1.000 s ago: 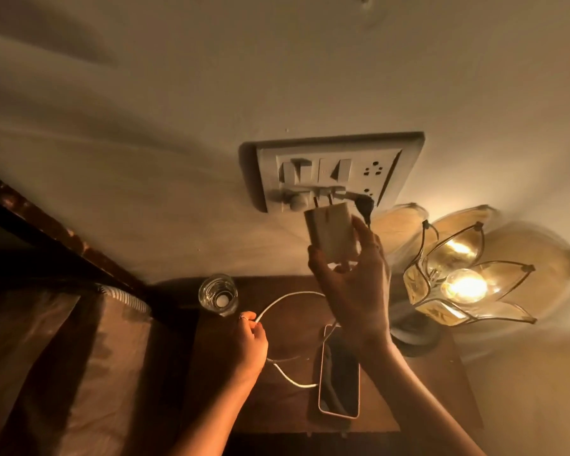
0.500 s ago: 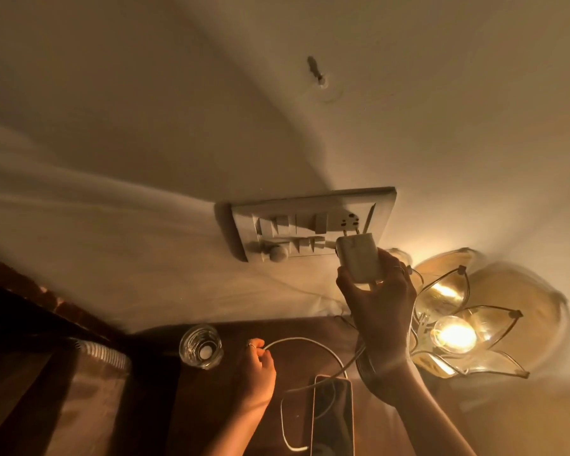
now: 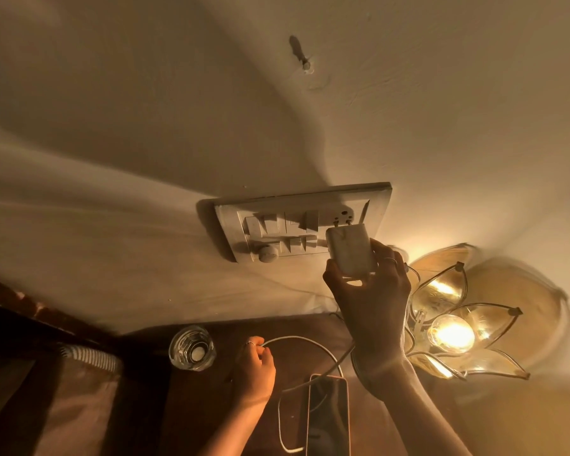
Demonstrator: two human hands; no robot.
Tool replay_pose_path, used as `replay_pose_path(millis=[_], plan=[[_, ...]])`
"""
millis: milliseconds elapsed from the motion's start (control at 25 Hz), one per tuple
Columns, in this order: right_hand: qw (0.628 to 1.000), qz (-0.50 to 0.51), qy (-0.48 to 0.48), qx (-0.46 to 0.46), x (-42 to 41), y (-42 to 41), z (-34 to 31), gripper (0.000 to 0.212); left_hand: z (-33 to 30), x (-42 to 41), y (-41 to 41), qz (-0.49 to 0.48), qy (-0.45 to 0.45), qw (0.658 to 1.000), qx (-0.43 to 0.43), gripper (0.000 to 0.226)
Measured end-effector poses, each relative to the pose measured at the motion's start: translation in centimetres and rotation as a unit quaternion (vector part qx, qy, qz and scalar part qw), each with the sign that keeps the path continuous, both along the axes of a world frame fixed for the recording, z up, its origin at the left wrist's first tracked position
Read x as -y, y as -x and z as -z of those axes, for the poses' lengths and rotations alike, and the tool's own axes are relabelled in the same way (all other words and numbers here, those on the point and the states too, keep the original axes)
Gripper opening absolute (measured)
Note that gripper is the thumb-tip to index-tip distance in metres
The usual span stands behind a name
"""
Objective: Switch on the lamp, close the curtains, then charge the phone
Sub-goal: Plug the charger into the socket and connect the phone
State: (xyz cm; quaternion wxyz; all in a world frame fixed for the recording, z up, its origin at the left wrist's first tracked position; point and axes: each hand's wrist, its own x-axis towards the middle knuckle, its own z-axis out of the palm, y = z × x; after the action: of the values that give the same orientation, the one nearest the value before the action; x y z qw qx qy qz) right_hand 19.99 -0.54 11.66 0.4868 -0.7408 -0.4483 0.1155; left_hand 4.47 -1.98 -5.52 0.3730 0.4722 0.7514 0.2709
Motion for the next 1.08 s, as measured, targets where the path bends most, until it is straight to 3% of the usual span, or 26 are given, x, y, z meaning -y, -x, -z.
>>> replay_pose_path(millis=[320,800,960,1080], plan=[[0.997,-0.012,0.062,0.054,-1.5,1.1,-0.3,0.067,0.3,-0.6,0.4,-0.012,0.013,1.0,0.009,0.023],[0.991,0.005,0.079,0.107,-1.7,1.4,-0.4,0.068,0.7,-0.6,1.1,-0.007,0.021,1.0,0.002,0.02],[0.991,-0.005,0.095,0.097,-1.4,1.3,-0.8,0.069,0.2,0.6,0.9,0.01,0.029,1.0,-0.006,0.02],[0.99,-0.029,0.132,0.042,0.0,1.1,-1.1,0.082,-0.2,2.2,0.8,0.021,0.048,0.999,0.009,0.019]])
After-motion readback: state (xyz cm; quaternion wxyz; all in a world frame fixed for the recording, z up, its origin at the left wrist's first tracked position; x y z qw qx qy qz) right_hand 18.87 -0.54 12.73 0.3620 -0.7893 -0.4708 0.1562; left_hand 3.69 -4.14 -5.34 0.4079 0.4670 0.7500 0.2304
